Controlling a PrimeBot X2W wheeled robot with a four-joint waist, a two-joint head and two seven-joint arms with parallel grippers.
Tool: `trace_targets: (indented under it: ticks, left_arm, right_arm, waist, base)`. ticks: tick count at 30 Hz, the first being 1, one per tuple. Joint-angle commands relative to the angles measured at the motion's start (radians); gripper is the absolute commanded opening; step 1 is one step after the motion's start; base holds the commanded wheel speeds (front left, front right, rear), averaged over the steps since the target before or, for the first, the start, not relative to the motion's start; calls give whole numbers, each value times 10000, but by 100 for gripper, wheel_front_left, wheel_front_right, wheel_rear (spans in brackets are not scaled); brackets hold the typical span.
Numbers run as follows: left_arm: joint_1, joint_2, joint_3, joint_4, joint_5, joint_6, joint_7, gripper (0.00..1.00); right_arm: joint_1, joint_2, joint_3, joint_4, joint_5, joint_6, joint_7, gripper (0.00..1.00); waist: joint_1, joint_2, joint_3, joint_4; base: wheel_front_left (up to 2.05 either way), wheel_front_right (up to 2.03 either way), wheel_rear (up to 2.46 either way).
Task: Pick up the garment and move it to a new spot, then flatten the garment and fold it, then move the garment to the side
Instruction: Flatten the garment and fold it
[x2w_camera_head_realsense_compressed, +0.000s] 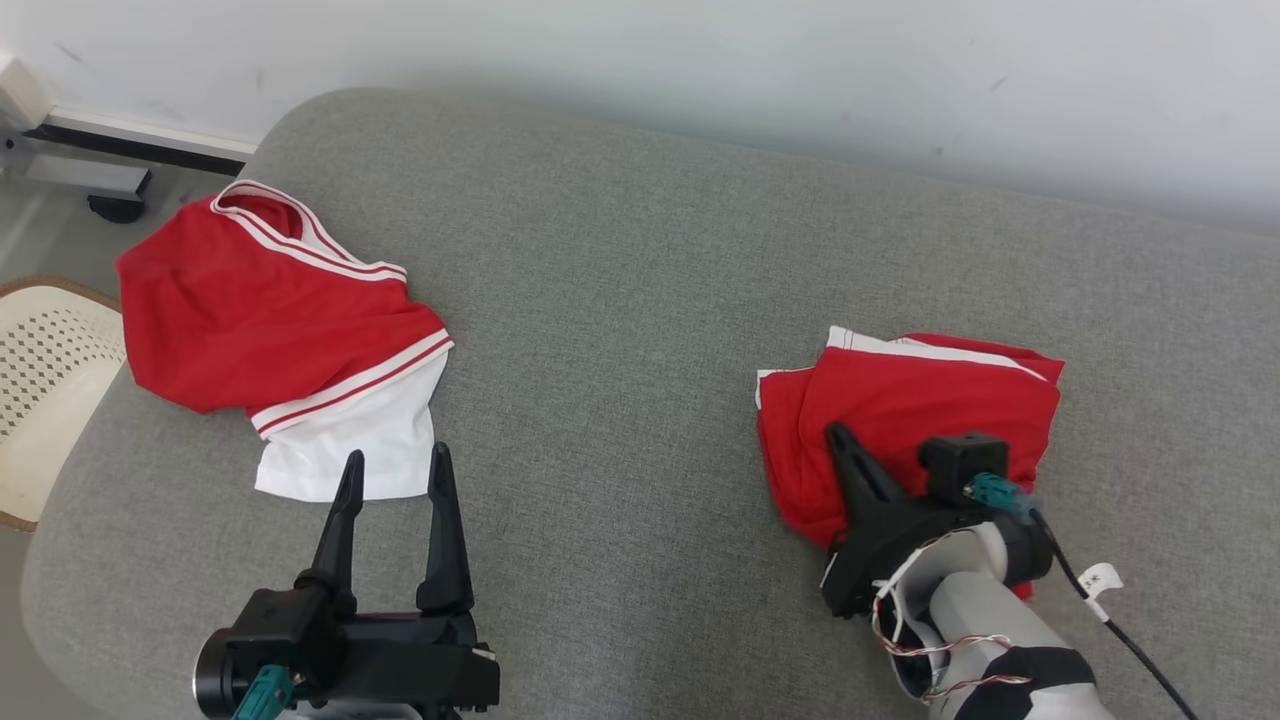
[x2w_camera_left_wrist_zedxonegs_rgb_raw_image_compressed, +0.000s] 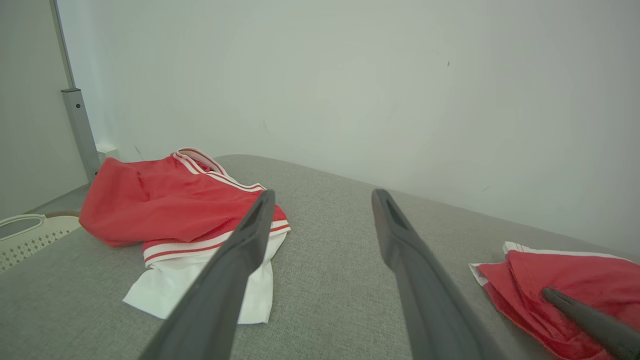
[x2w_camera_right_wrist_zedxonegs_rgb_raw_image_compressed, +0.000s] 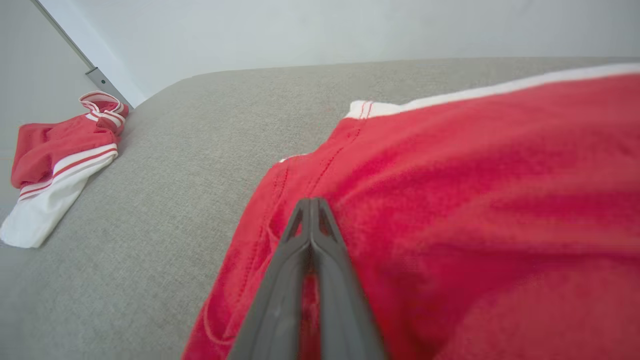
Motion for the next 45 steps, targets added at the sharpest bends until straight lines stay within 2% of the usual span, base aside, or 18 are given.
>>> trace_targets:
  ticks: [1, 10, 14, 17, 18, 19, 20, 21, 22, 23, 34, 45]
  left_arm:
    - [24, -13, -20, -27, -86, -6, -31, 100]
    - [62, -11, 43, 31, -108, 66, -31, 100]
    - [168, -11, 93, -4, -88, 70, -31, 100]
    - [221, -11, 163, -46, -67, 83, -31, 100]
    - [225, -11, 174, -82, -65, 75, -31, 100]
    - [247, -11, 190, -109, -65, 79, -31, 100]
    - [294, -11, 226, -134, -63, 75, -31, 100]
    - [340, -11, 242, -148, -62, 84, -31, 100]
    - [384, -11, 278, -171, -55, 92, -31, 100]
    - [416, -11, 283, -186, -50, 92, -31, 100]
    - [640, -10, 407, -241, 18, 120, -31, 100]
    - [1175, 242, 956, -527, 731, 215, -31, 100]
  right_arm:
    - [25, 62, 99, 4, 100, -13, -41, 0]
    - [272, 132, 721, -526, 710, -13, -65, 0]
    - [501, 77, 433, -1067, 725, -13, -64, 0]
    - [660, -292, -31, -1529, 551, -13, -54, 0]
    - [735, -409, -213, -1690, 458, -14, -51, 13]
    - [836, -505, -408, -1866, 390, -13, -52, 45]
    - [937, -607, -580, -2001, 318, -13, -50, 51]
    - [1022, -715, -758, -2146, 226, -13, -50, 78]
    - [1083, -817, -954, -2312, 152, -13, -48, 96]
    - [1176, -923, -1169, -2474, 100, -13, -50, 100]
    - [2592, -1324, -2947, -3819, -394, -13, -51, 100]
    - [4382, -881, -3838, -5867, -980, -13, -51, 100]
  waist:
    - [0, 0, 15, -2]
    - [0, 0, -161, -200]
    - [0, 0, -298, -363]
    - [0, 0, -395, -517]
    - [0, 0, -416, -567]
    - [0, 0, -432, -615]
    - [0, 0, -447, -681]
    - [0, 0, -455, -738]
    - [0, 0, -465, -811]
    - [0, 0, -473, -866]
    - [0, 0, -727, -1331]
    - [0, 0, -1318, -2171]
  base:
    - [0, 0, 0]
    - [0, 0, 0]
    - [0, 0, 0]
    - [0, 0, 0]
    - [0, 0, 0]
    - [0, 0, 0]
    - [0, 0, 0]
    - [0, 0, 0]
    - [0, 0, 0]
    - [0, 0, 0]
    - [0, 0, 0]
    - [0, 0, 0]
